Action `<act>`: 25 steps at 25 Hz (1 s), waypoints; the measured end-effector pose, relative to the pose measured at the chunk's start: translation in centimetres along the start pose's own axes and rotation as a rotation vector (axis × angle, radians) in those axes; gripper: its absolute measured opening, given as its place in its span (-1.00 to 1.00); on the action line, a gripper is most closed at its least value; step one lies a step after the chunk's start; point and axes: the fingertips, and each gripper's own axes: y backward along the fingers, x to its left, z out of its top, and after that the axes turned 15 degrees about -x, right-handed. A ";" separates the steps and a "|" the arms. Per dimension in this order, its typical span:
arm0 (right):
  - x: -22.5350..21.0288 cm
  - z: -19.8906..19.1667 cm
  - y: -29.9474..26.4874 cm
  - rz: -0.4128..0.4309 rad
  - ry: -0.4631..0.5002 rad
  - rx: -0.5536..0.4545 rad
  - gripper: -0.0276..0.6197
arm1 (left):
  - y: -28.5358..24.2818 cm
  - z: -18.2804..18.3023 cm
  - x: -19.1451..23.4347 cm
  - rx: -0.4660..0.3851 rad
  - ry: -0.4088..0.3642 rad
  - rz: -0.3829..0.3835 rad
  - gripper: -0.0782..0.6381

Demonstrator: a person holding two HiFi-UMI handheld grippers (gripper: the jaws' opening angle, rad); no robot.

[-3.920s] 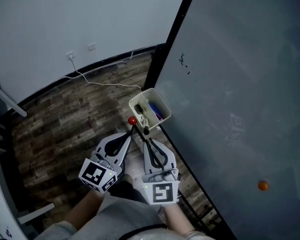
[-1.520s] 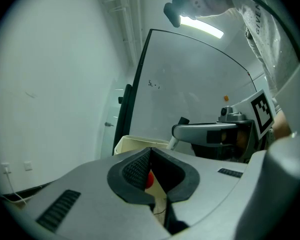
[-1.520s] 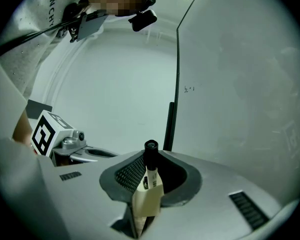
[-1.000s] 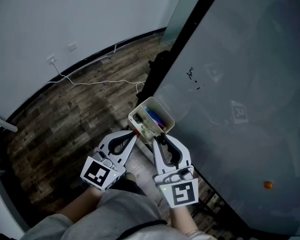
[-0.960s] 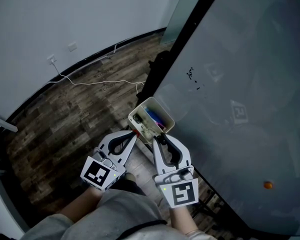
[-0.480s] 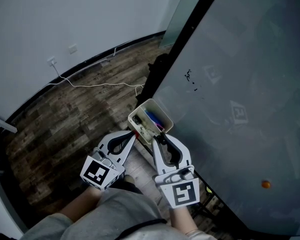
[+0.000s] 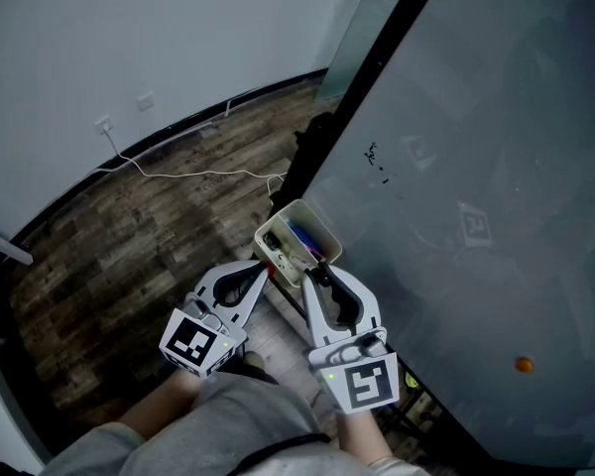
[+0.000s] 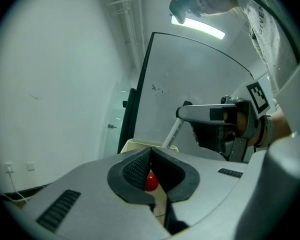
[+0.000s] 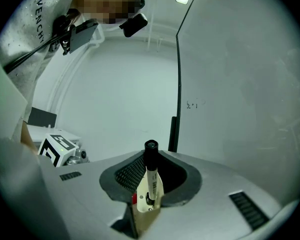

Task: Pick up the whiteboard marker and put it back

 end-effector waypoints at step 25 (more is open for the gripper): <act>0.5 2.8 -0.5 0.037 0.011 -0.047 -0.66 | 0.3 1.2 -0.5 -0.031 0.000 0.009 -0.74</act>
